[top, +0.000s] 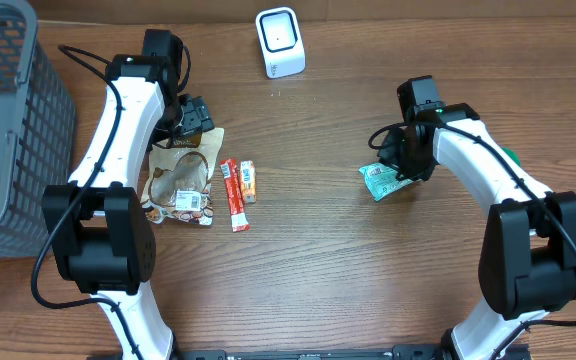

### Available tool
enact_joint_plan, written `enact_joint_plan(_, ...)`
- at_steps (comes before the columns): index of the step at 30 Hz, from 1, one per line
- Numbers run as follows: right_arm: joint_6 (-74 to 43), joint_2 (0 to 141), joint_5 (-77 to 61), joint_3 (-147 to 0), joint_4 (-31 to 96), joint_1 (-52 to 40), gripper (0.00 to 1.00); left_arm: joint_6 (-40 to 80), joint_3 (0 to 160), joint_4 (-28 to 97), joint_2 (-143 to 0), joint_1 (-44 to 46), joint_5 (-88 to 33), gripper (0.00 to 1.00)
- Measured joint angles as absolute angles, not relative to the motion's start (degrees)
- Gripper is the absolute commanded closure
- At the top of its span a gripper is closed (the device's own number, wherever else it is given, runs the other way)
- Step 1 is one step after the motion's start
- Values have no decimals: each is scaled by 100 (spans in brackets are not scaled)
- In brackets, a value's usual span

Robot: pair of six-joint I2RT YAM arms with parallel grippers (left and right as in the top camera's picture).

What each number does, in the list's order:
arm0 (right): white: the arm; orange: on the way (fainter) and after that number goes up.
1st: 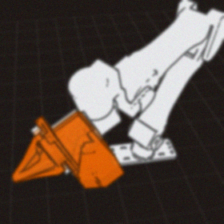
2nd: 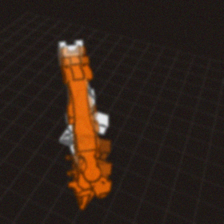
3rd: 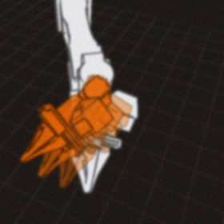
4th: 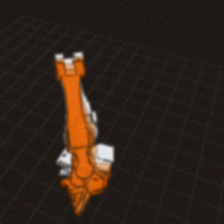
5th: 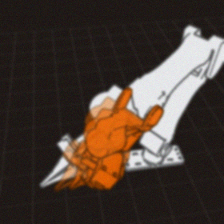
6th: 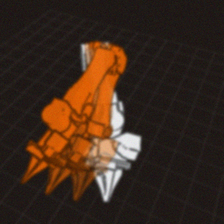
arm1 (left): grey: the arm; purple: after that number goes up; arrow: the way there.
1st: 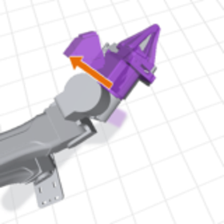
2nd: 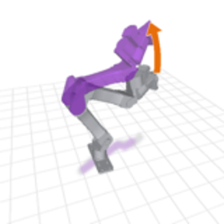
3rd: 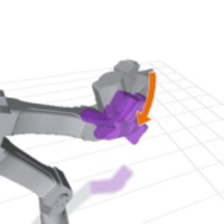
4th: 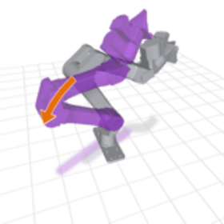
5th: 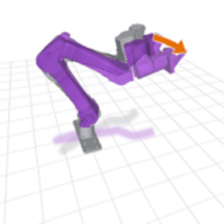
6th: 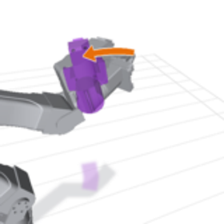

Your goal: Scan the item barcode

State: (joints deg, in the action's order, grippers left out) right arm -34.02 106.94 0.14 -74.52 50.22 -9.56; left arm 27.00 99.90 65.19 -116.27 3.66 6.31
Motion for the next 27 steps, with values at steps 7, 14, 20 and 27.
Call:
enact_joint_plan(7,-2978,10691,381,-7371,5000,-941,65,2698,9990,6519,-11627,366,631,0)
enact_joint_plan(14,-2541,10628,510,-6681,4128,-945,48,2698,9990,6517,-11627,366,631,0)
enact_joint_plan(20,-2185,10571,751,-6608,4040,-978,37,2700,9990,6519,-11627,366,631,0)
enact_joint_plan(27,-2008,10659,298,-7550,4722,-943,42,2700,9990,6519,-11627,366,631,0)
